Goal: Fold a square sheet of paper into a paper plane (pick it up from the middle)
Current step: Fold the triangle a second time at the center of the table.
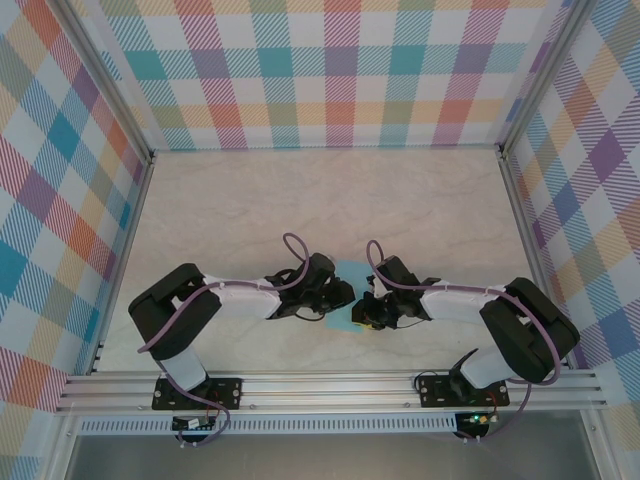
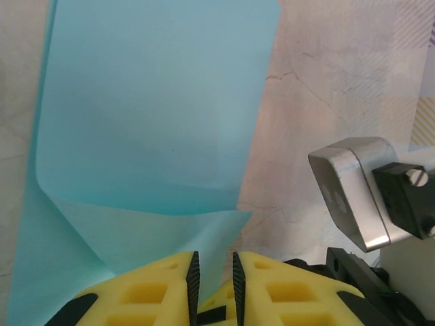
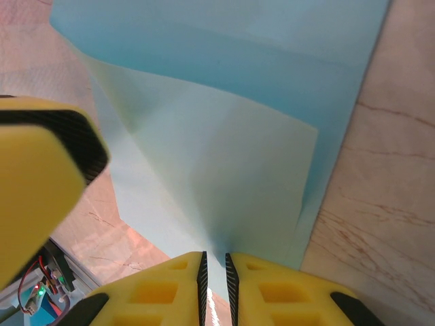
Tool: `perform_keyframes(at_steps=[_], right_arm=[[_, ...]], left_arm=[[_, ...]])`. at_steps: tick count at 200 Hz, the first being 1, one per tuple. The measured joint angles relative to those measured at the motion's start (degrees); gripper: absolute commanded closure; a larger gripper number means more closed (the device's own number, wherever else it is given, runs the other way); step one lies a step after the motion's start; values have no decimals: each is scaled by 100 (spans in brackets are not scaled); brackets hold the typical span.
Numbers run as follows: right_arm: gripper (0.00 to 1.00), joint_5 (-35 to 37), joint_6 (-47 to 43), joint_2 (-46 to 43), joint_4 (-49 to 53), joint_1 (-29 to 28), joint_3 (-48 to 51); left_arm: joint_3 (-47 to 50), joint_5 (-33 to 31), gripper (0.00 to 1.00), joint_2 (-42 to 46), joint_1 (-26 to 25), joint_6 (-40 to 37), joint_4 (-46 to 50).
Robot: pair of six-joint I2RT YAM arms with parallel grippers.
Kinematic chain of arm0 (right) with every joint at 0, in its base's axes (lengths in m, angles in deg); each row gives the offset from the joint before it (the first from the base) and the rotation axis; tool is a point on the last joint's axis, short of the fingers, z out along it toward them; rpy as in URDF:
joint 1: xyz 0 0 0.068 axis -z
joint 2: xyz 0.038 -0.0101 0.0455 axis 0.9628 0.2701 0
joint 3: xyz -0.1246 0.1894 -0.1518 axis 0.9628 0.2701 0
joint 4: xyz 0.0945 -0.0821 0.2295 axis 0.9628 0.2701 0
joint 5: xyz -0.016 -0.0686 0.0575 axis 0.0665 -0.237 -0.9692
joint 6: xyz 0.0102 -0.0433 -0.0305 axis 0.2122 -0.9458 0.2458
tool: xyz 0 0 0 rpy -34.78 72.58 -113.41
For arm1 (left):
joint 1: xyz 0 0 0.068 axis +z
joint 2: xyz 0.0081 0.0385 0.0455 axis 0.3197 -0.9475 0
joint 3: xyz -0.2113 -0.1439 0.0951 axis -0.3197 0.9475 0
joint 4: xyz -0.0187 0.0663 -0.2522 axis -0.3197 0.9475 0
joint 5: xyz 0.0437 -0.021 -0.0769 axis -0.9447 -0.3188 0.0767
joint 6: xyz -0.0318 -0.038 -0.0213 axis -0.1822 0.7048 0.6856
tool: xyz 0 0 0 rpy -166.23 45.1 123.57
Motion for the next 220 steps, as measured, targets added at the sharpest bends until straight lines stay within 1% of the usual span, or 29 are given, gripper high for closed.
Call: perform_keyframes(at_steps=[44,70,90,118,130,220], right_arm=[[81,2,0,2,15,0,-7],[83,15,0,9,44,0,-15],[84,28,-4,13,70,0,-22],[85,44,-26,28,114,0,-37],[85,44,-42,28,118,0,-39],[85,20,-131,68,129,0,-70]], left_arm=[[164,175,78,-367,4,122,-468],[205,120,78,-382,7,153,-595],[208,9,77,-352,7,162,-546],[173,-271,76,-214,52,59,-173],[151,-297,76,-188,103,7,-66],[70,-4,74,-238,474,-50,20]])
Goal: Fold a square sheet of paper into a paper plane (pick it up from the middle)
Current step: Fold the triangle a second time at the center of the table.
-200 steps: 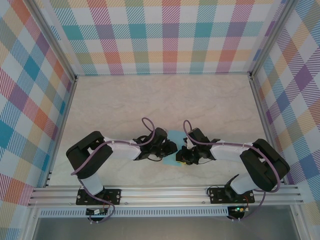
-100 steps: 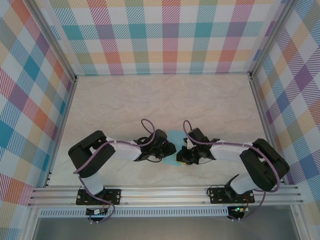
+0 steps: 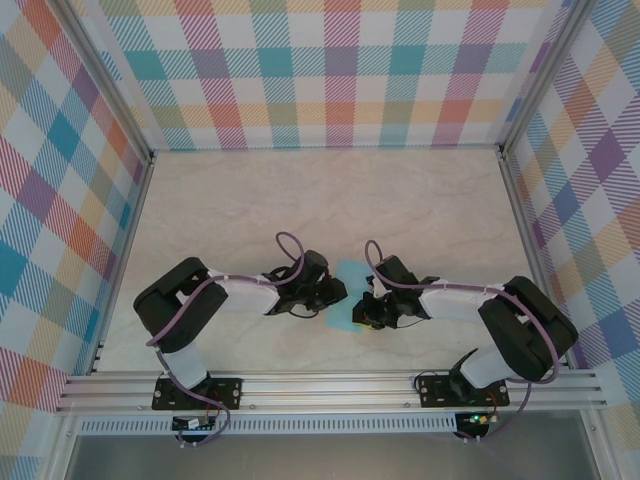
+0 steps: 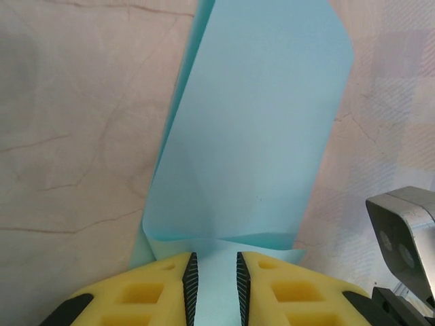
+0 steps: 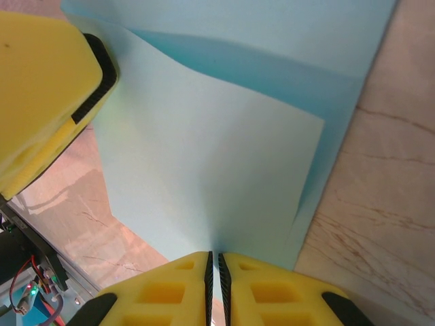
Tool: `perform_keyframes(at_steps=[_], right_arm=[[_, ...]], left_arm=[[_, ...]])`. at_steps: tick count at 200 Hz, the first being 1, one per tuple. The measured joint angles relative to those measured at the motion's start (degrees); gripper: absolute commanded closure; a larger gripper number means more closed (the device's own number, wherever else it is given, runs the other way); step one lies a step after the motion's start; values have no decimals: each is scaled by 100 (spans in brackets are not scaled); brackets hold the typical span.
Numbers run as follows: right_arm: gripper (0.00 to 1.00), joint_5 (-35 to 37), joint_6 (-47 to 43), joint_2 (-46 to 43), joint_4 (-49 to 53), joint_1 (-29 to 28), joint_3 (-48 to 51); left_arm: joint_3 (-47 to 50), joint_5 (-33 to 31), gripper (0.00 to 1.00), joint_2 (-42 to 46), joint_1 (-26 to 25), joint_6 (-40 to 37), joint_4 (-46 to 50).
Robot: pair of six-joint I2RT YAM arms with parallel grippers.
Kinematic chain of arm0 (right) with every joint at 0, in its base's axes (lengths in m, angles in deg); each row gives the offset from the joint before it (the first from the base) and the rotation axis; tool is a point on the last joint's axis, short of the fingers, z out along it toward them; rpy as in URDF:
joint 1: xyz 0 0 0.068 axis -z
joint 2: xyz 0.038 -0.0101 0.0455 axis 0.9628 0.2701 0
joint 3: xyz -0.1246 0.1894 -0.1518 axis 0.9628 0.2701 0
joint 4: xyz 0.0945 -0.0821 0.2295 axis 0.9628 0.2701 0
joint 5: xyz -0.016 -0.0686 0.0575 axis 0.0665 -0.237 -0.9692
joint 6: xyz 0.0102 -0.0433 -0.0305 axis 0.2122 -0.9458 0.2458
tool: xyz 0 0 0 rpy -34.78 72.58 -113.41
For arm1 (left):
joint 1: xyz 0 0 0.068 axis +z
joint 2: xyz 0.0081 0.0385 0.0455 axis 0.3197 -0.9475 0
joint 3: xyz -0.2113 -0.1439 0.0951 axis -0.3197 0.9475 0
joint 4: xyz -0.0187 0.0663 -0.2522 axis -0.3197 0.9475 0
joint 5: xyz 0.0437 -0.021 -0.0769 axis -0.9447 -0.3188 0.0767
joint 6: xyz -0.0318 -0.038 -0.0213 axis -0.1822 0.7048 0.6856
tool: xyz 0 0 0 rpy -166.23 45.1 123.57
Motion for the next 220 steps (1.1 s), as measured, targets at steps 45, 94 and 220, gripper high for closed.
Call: perform_keyframes(at_steps=[45,94,220], right_arm=[[85,2,-2,9,-20,0,0],[85,2,-2,11,-20,0,0],[84,2,-11,85,195,0,-162]], left_arm=[[-116,129,73,-76,114,-31,63],[-214,151,73,-131,348,-151,153],[-389,197,73,343,855,-603,778]])
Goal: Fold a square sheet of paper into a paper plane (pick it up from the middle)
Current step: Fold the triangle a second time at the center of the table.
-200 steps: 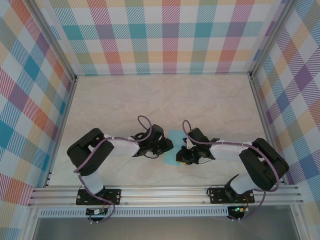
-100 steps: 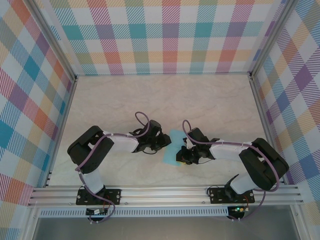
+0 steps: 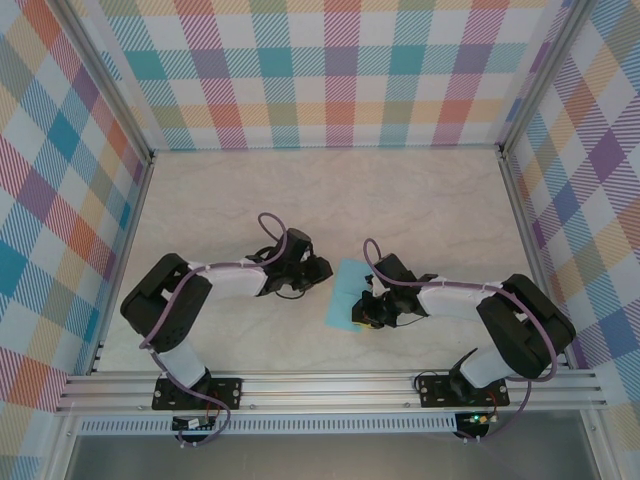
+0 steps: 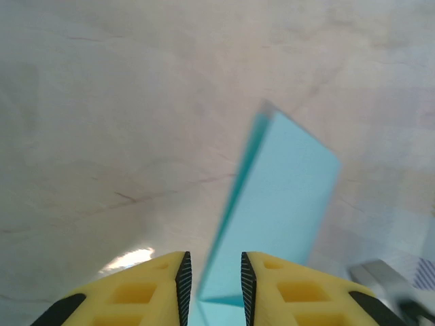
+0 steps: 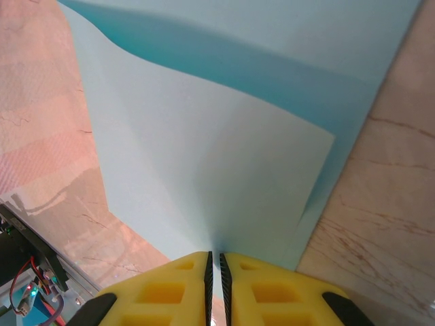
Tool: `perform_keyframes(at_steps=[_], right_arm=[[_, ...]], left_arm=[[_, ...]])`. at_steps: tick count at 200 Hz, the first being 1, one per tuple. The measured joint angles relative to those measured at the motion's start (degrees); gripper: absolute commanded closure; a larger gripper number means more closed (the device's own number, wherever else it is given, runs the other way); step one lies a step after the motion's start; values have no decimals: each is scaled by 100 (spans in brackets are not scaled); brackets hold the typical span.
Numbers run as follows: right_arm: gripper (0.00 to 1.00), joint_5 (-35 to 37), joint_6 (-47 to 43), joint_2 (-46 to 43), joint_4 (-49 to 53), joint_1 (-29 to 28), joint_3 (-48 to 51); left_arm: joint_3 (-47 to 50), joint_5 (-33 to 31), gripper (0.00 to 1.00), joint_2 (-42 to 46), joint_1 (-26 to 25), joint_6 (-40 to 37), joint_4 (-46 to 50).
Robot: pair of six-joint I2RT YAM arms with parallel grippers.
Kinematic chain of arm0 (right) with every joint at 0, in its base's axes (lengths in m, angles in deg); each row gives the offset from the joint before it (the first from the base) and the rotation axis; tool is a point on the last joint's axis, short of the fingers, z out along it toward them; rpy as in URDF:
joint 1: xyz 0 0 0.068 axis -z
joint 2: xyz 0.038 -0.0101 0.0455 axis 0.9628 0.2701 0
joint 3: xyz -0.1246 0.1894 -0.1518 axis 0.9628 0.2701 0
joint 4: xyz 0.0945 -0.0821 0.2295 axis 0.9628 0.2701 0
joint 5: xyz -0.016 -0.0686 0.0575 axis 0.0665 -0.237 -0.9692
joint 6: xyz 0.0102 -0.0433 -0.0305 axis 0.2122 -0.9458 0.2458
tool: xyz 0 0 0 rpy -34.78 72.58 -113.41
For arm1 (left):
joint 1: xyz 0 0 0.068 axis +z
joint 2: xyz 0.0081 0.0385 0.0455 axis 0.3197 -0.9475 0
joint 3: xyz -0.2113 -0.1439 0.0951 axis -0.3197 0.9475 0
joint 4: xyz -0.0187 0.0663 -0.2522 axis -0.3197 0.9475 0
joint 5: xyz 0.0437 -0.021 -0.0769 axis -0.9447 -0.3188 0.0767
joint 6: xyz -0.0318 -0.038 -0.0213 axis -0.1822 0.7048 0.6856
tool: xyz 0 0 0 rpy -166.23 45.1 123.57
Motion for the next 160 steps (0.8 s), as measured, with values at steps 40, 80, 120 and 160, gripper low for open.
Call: perform_keyframes(at_steps=[40,80,120,160], right_arm=[[84,4,-7,0,11,0,-13],[84,42,-9,0,68,-7,-44],[84,44,-9,0,92,-7,-55],[82,87,-13,-87,337,-7,-129]], left_arm=[[136,380,79,284,-186,22,-175],[157,791,80,-85,-396,81,-555],[157,946,80,-577,-487,92,-675],[138,946,81,-682,-485,66,-763]])
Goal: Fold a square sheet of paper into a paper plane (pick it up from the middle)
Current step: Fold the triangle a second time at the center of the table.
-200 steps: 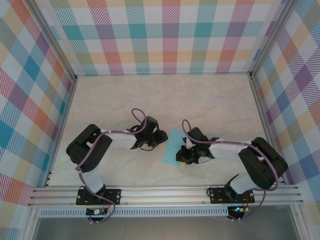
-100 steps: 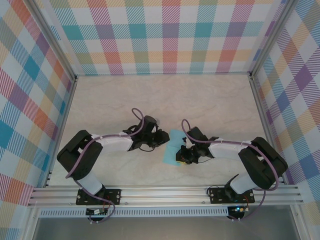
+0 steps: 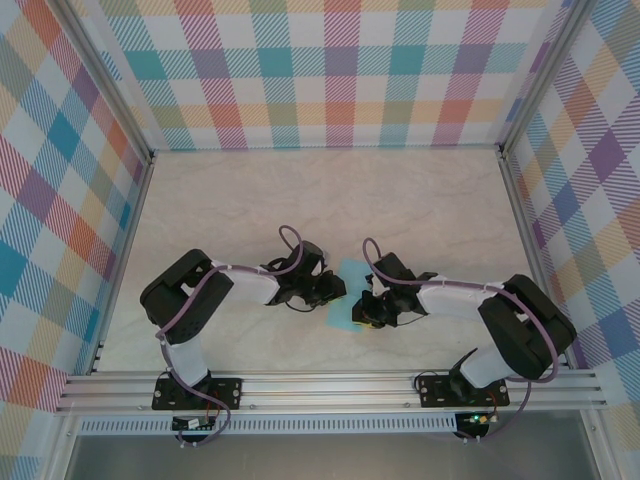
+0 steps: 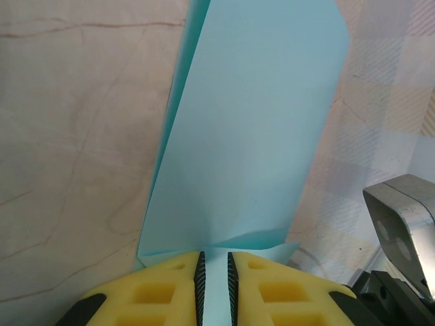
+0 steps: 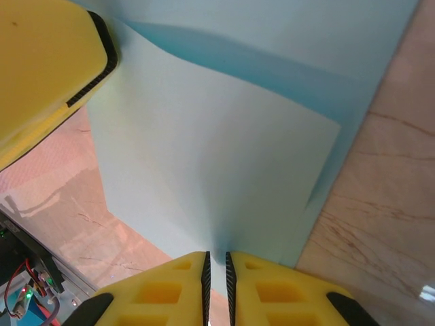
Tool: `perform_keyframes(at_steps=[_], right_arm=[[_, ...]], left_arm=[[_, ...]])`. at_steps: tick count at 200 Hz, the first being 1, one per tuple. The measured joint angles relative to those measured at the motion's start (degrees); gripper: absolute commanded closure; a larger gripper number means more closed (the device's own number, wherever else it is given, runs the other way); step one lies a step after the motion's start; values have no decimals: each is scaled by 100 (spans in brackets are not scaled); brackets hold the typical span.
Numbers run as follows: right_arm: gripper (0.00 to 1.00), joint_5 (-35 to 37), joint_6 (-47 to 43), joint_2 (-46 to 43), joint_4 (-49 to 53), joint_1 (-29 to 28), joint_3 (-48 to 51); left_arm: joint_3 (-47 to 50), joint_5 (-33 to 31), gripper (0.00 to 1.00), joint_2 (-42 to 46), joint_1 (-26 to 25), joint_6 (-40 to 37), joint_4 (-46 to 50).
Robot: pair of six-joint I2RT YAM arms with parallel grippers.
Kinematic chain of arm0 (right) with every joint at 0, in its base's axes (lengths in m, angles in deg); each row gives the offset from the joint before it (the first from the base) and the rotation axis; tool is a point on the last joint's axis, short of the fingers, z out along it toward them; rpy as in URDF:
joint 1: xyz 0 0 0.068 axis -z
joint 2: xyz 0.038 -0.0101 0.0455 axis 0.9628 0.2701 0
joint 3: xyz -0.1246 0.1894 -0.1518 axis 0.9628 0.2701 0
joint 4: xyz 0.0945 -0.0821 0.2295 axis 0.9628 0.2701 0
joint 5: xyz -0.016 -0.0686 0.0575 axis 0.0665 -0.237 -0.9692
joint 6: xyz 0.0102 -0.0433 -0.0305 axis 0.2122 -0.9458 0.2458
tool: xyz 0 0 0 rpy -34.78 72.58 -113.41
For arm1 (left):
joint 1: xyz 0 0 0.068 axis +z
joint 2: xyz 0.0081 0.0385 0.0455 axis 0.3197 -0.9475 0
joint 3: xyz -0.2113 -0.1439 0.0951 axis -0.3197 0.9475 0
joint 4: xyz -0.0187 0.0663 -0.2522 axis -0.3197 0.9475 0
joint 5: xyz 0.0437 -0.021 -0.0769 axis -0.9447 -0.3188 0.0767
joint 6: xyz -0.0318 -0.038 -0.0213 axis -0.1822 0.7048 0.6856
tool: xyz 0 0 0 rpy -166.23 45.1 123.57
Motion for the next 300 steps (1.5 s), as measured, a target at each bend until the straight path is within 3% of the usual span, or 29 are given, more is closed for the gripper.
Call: perform_keyframes(at_steps=[54,122,186,300], right_arm=[[83,-55,-26,-168,289,-50,-448],[83,-195,-166,931,105,-66,-833],[81,-400,-146,553,-527,-48,-223],[79,-654,-345,-205,151,-118,308]], left_arm=[[-28,-28,81,0,-2,-74,72],[-48,-61,81,-2,-2,-101,120],[-48,-79,81,-2,-2,-155,138],[-59,-96,81,-2,-20,-170,155]])
